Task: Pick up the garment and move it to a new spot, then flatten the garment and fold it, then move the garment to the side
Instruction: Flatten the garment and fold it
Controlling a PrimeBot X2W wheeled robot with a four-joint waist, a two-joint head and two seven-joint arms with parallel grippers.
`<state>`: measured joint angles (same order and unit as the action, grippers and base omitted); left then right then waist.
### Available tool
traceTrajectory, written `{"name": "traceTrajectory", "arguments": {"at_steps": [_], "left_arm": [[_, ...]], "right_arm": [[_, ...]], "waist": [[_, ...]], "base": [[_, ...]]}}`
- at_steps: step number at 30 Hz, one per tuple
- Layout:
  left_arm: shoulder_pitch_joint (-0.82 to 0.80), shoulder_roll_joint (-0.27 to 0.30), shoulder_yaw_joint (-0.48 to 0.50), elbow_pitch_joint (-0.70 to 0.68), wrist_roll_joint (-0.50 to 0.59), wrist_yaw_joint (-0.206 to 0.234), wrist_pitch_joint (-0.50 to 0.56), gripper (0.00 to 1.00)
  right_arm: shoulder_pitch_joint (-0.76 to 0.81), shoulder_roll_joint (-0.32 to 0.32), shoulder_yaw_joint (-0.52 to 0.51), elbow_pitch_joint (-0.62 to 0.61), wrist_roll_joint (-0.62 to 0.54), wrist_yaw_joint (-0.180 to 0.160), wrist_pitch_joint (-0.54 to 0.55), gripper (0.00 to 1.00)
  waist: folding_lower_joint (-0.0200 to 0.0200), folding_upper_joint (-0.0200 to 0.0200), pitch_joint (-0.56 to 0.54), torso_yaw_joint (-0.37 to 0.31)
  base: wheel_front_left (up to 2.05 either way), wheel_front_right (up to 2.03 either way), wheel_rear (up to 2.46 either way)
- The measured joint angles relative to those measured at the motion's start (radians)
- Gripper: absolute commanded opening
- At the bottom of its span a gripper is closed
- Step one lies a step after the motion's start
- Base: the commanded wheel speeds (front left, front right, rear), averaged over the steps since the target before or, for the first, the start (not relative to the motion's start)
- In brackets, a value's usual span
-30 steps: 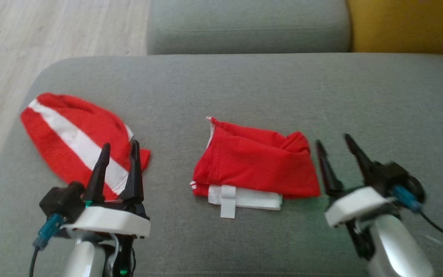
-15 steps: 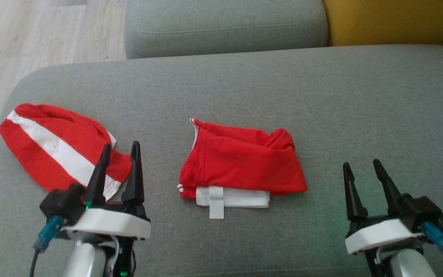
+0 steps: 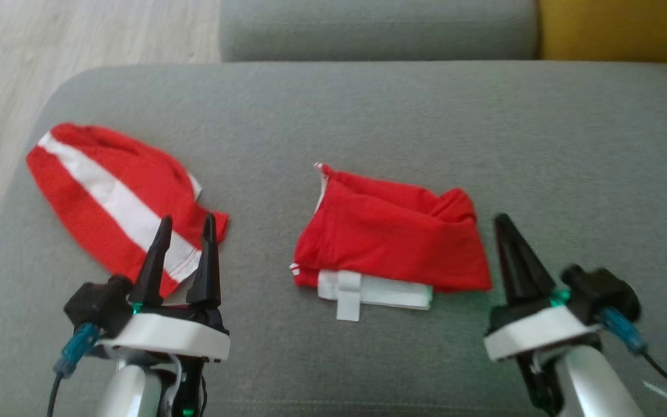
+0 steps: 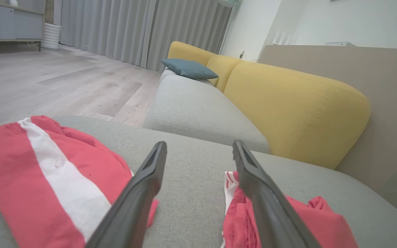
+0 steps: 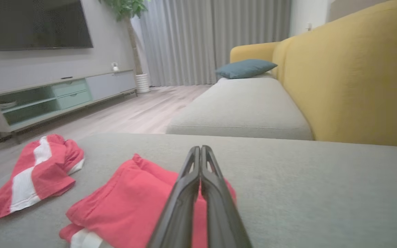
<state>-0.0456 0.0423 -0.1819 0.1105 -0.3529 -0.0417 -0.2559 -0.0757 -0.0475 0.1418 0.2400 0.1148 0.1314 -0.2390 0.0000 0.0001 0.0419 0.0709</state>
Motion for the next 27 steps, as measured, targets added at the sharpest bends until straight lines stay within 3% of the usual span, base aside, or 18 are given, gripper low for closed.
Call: {"name": "traceTrajectory", "arguments": {"at_steps": [7, 19, 27], "left_arm": [[-0.041, 0.0, -0.009, 0.008, 0.001, -0.012, 0.0, 1.0], [-0.071, 0.0, -0.021, 0.013, 0.001, -0.02, 0.0, 1.0], [-0.087, -0.001, -0.013, 0.011, 0.001, -0.02, 0.0, 1.0]], "right_arm": [[-0.119, -0.001, 0.066, 0.138, 0.003, 0.0, -0.002, 0.0], [-0.339, -0.003, 0.025, 0.532, -0.019, 0.0, -0.001, 0.0], [-0.412, -0.002, 0.049, 0.662, 0.024, 0.0, -0.005, 0.0]], "waist": [[0.0, 0.0, 0.058, 0.08], [0.0, 0.0, 0.163, 0.205], [0.0, 0.0, 0.174, 0.187]], "base": [[0.0, 0.0, 0.0], [0.0, 0.0, 0.0], [0.0, 0.0, 0.0]]}}
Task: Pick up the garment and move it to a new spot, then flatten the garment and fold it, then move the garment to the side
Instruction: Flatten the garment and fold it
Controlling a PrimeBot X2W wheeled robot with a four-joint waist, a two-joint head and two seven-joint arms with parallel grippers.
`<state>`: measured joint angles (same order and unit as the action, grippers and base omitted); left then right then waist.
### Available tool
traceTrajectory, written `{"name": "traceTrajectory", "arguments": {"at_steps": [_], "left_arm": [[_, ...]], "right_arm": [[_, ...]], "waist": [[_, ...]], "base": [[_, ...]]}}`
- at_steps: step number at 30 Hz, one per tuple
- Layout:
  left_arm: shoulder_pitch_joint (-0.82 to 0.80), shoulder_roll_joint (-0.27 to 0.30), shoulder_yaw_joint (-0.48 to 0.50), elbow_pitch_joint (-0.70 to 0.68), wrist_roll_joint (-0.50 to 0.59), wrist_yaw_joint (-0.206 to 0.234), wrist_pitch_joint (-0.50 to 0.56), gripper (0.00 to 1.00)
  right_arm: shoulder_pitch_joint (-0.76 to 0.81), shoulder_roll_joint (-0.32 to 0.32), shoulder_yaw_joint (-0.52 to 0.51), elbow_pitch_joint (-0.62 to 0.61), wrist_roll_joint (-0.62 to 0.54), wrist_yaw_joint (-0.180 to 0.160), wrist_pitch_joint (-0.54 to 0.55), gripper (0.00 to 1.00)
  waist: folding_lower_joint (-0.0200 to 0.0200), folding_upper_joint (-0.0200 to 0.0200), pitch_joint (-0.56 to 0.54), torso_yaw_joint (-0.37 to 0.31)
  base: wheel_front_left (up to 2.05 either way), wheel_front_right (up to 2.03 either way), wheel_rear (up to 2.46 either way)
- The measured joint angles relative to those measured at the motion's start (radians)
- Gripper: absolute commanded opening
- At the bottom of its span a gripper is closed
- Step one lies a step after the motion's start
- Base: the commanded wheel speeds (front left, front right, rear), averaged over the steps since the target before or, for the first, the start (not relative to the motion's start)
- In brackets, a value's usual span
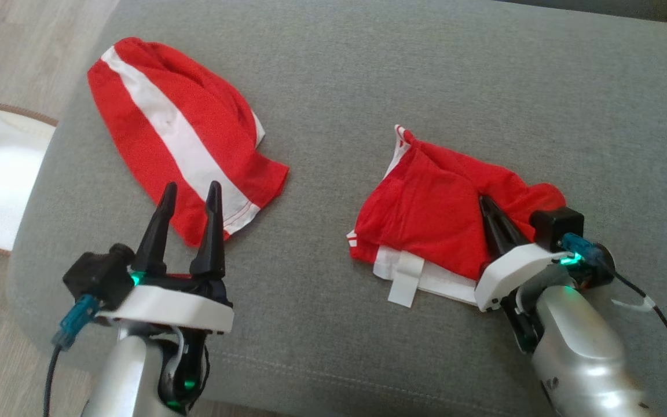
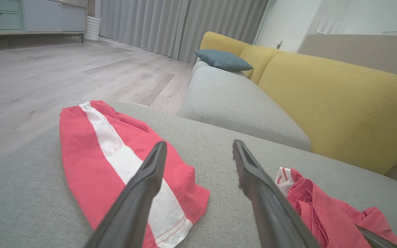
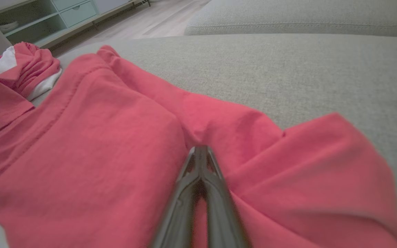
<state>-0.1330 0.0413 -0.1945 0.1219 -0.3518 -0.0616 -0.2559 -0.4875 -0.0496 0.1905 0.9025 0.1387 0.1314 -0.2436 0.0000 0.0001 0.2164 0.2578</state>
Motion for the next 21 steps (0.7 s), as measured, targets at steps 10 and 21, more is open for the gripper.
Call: {"name": "traceTrajectory", "arguments": {"at_steps": [10, 21], "left_arm": [[0.001, 0.0, 0.012, -0.001, 0.0, 0.0, 0.0, 1.0], [0.014, 0.0, 0.012, -0.024, -0.003, 0.018, 0.0, 1.0]], "right_arm": [[-0.011, -0.002, 0.042, -0.035, 0.063, 0.0, -0.004, 0.0], [0.173, -0.003, -0.067, -0.397, -0.065, 0.0, -0.007, 1.0]], "waist": [[0.0, 0.0, -0.039, -0.067], [0.0, 0.0, -0.131, -0.188]], "base": [[0.0, 0.0, 0.0], [0.0, 0.0, 0.0]]}}
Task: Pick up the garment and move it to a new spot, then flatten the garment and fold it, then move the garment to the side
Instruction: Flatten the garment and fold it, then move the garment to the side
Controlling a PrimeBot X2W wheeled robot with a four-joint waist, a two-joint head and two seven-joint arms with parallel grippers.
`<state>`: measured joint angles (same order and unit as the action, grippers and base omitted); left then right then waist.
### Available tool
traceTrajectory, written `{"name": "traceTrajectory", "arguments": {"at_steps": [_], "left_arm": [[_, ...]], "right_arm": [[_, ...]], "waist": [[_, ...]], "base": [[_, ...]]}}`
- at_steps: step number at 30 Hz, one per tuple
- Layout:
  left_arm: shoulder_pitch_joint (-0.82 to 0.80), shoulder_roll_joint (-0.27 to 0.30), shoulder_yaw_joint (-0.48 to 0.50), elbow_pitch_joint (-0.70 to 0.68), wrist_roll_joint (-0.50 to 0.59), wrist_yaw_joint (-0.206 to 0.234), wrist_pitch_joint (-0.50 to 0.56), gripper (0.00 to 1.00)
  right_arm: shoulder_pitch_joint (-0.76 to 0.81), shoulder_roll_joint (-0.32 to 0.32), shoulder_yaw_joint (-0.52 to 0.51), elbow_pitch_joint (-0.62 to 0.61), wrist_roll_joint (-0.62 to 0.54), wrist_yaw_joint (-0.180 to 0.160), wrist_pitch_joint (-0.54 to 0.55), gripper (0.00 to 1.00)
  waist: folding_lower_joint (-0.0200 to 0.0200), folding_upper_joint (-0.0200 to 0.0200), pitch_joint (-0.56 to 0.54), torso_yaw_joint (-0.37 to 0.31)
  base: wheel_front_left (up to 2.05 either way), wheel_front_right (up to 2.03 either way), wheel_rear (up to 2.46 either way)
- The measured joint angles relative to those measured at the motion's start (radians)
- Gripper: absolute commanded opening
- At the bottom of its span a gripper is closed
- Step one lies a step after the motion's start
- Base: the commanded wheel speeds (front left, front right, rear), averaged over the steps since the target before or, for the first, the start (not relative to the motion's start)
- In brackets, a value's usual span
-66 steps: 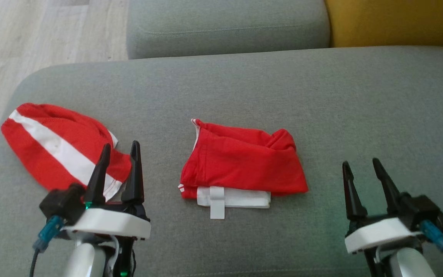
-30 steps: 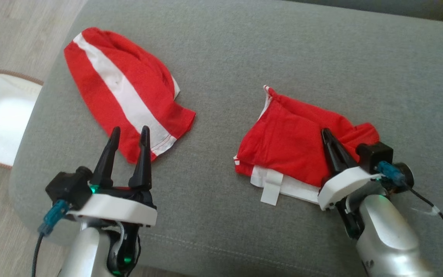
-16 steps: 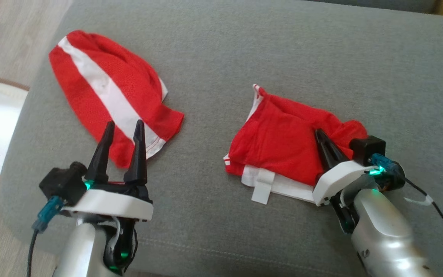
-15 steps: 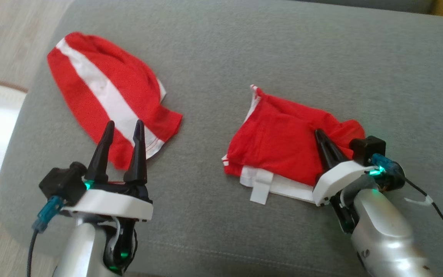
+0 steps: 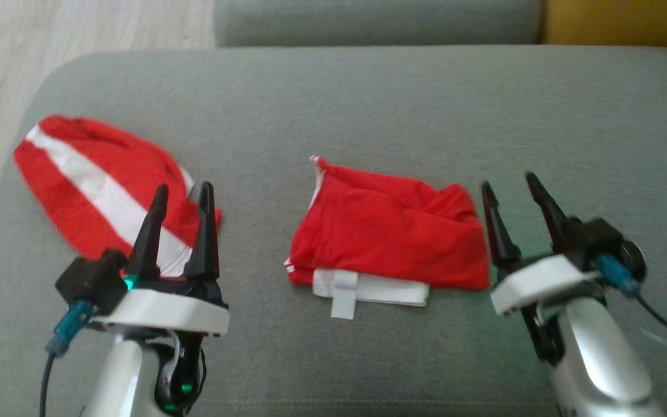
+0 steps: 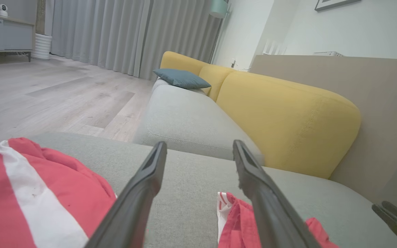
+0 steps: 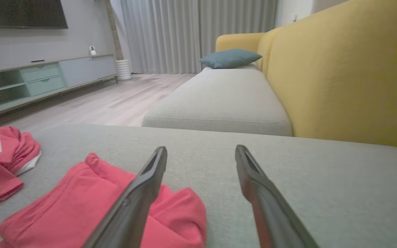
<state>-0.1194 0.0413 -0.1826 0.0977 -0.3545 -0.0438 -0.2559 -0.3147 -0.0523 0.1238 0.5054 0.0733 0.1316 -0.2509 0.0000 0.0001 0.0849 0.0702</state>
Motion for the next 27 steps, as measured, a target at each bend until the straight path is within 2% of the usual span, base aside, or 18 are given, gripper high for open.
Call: {"name": "traceTrajectory", "arguments": {"at_steps": [11, 18, 27], "left_arm": [[0.04, 0.001, -0.002, 0.009, 0.001, 0.009, 0.0, 1.0], [0.089, 0.001, -0.024, 0.087, 0.039, 0.007, 0.0, 1.0], [0.093, 0.001, -0.03, 0.09, 0.039, -0.001, 0.0, 1.0]], "right_arm": [[0.195, 0.003, -0.088, -0.167, -0.005, 0.0, 0.014, 1.0], [0.276, 0.005, -0.095, -0.186, 0.032, 0.0, 0.022, 1.0], [0.28, 0.005, -0.097, -0.194, 0.041, 0.0, 0.039, 1.0]], "waist": [[0.0, 0.0, -0.058, -0.08], [0.0, 0.0, -0.077, -0.104], [0.0, 0.0, -0.071, -0.1]], "base": [[0.0, 0.0, 0.0], [0.0, 0.0, 0.0], [0.0, 0.0, 0.0]]}}
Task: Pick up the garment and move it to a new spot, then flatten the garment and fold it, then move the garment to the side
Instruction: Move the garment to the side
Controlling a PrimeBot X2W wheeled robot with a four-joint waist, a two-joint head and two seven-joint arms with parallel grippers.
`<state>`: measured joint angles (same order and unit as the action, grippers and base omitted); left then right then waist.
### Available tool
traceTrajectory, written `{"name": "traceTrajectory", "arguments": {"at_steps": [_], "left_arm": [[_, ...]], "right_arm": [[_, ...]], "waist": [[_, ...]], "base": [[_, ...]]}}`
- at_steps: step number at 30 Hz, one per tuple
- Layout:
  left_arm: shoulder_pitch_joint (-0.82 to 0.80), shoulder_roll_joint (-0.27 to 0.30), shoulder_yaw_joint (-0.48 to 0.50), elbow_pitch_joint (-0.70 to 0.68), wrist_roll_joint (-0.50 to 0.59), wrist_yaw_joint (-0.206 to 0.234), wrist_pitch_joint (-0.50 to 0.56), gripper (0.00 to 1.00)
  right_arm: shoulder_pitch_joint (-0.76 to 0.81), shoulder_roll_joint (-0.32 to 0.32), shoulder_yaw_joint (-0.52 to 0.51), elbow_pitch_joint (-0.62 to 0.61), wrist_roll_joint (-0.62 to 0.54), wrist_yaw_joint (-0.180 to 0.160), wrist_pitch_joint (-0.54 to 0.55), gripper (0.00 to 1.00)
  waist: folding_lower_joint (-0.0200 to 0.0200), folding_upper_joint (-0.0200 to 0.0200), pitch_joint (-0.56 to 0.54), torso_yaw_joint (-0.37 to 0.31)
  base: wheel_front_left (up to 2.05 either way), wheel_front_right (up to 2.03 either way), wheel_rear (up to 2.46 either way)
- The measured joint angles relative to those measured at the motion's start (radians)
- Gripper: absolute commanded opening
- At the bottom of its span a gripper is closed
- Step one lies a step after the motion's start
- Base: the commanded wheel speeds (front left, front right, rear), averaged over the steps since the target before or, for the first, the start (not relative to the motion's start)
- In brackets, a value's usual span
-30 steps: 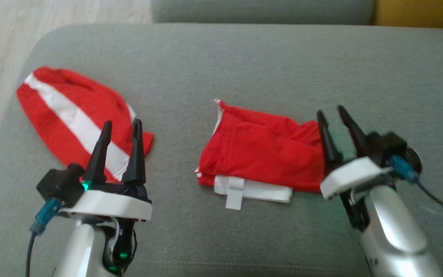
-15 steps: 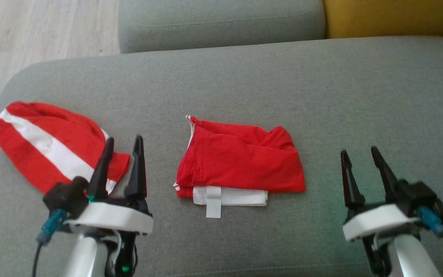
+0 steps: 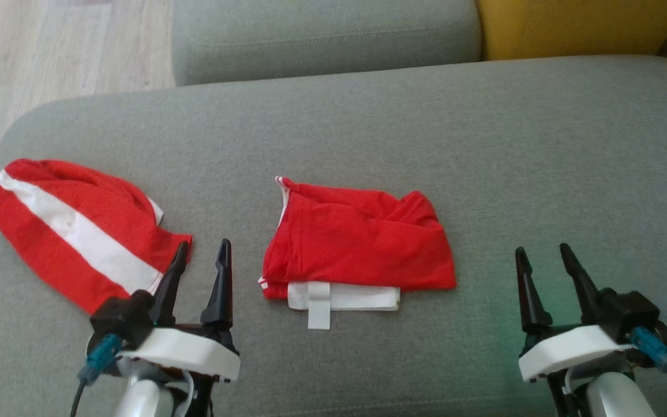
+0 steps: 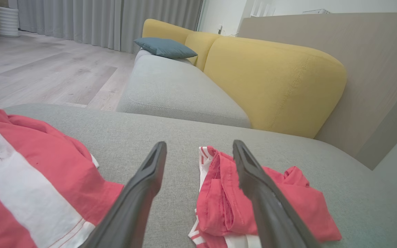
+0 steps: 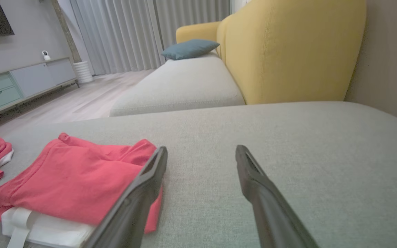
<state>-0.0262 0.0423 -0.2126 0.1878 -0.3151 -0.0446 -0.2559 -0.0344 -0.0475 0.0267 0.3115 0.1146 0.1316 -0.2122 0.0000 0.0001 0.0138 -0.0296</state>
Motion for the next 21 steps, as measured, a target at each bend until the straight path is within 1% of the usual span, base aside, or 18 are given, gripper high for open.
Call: {"name": "traceTrajectory", "arguments": {"at_steps": [2, 5, 7, 12, 13, 17, 21], "left_arm": [[-0.003, 0.0, -0.003, -0.003, 0.0, -0.001, 0.0, 1.0], [-0.01, 0.0, -0.006, -0.009, 0.0, -0.001, 0.0, 1.0], [-0.021, 0.0, -0.008, -0.009, 0.0, -0.005, 0.0, 1.0], [-0.042, 0.0, -0.01, -0.009, 0.003, -0.014, 0.0, 1.0], [-0.042, 0.0, -0.01, -0.009, 0.003, -0.014, 0.0, 1.0], [-0.045, 0.0, -0.01, -0.008, 0.006, -0.017, 0.0, 1.0], [-0.049, 0.0, -0.009, -0.007, 0.006, -0.02, 0.0, 1.0]], "right_arm": [[-0.002, 0.0, 0.009, 0.003, 0.009, 0.0, 0.019, 1.0], [-0.022, 0.0, 0.038, 0.035, 0.068, 0.0, 0.061, 1.0], [-0.047, 0.0, 0.057, 0.068, 0.12, 0.0, 0.094, 1.0], [-0.127, 0.0, 0.093, 0.17, 0.198, 0.0, 0.15, 1.0], [-0.127, 0.0, 0.093, 0.17, 0.198, 0.0, 0.15, 1.0], [-0.188, 0.0, 0.101, 0.264, 0.253, 0.0, 0.161, 1.0], [-0.246, -0.001, 0.102, 0.359, 0.261, 0.0, 0.169, 1.0]], "waist": [[0.0, 0.0, 0.009, 0.01], [0.0, 0.0, 0.027, 0.028], [0.0, 0.0, 0.04, 0.043], [0.0, 0.0, 0.075, 0.089], [0.0, 0.0, 0.075, 0.089], [0.0, 0.0, 0.101, 0.129], [0.0, 0.0, 0.124, 0.163]], "base": [[0.0, 0.0, 0.0], [0.0, 0.0, 0.0], [0.0, 0.0, 0.0], [0.0, 0.0, 0.0], [0.0, 0.0, 0.0], [0.0, 0.0, 0.0], [0.0, 0.0, 0.0]]}}
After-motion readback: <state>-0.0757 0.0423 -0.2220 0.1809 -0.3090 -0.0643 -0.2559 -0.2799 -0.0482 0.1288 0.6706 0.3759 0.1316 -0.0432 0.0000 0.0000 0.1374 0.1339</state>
